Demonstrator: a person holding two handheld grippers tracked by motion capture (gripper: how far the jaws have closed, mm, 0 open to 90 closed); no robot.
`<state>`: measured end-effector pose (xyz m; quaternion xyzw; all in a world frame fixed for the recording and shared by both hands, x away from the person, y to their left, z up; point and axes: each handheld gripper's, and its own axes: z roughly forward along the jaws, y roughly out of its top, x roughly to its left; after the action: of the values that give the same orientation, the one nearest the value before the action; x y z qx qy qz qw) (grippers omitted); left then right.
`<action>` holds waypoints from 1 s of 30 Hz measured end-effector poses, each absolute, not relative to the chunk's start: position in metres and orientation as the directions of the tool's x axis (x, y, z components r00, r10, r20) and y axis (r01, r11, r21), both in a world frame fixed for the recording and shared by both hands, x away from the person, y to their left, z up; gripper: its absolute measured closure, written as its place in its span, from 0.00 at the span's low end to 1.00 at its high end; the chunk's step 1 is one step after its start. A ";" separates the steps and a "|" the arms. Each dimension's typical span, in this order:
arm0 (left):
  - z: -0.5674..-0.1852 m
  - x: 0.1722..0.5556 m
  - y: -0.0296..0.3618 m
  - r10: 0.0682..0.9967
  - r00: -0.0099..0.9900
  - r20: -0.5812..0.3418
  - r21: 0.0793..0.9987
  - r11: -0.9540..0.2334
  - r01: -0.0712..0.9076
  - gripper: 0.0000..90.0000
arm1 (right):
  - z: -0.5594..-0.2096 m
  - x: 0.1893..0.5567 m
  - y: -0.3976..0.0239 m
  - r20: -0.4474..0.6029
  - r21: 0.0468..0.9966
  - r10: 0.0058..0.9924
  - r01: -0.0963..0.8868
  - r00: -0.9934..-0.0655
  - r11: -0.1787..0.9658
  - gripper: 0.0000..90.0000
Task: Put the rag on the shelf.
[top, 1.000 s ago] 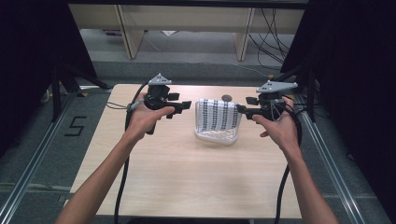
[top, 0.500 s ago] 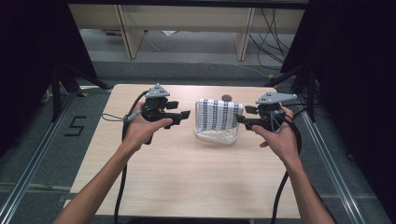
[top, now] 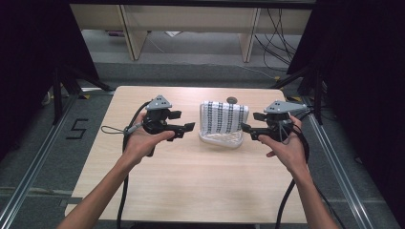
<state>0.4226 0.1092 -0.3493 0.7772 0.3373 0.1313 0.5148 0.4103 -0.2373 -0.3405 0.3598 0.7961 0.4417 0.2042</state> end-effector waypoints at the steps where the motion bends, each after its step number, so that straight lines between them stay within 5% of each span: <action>1: -0.351 0.422 0.110 0.657 0.739 -0.151 0.888 -0.238 0.393 0.32 | -0.341 0.410 -0.238 -0.015 0.850 0.752 0.387 -0.660 0.356 0.40; 30: -0.397 0.378 0.131 0.647 0.746 -0.157 0.876 -0.258 0.408 0.28 | -0.378 0.374 -0.241 0.031 0.842 0.748 0.421 -0.663 0.338 0.30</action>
<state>0.3777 0.1307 -0.3966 0.7844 0.3363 0.1176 0.5078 0.3738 -0.2412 -0.3784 0.3668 0.7969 0.4432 0.1844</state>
